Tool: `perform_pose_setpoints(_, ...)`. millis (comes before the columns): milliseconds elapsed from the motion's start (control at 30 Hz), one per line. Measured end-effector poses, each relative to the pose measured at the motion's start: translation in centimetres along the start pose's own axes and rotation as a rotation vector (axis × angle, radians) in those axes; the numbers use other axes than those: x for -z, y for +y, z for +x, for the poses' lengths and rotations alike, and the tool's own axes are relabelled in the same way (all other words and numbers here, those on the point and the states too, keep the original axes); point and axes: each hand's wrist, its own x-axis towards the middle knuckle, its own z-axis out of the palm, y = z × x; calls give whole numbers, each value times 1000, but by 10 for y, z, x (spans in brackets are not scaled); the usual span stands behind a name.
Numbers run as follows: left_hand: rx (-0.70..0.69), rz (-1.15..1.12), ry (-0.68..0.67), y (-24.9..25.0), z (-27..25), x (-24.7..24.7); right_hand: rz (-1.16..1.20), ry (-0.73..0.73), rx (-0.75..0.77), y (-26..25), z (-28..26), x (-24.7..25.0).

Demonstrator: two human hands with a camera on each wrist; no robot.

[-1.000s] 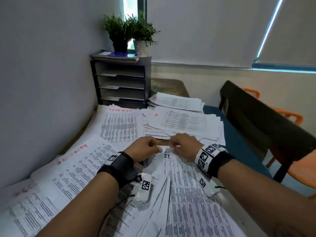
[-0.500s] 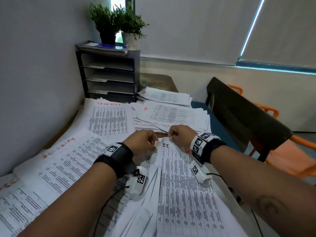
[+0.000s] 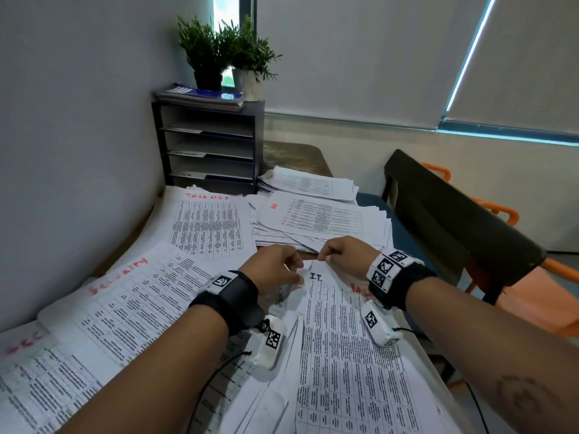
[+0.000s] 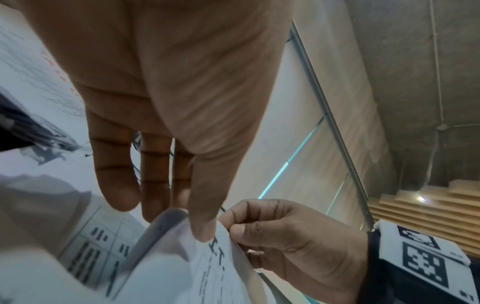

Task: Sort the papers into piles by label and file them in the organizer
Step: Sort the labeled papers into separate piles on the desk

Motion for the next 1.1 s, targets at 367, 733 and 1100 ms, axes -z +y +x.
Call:
perform_pose_setpoints(367, -35, -154, 184, 13, -5, -5, 116, 134, 9, 13, -1, -5)
perform_pose_setpoints(733, 87, -565, 717, 4, 3, 7, 162, 443, 53, 30, 1, 9)
perform_pose_setpoints(1100, 342, -976, 1074, -21, 19, 40, 811, -43, 2, 39, -11, 7)
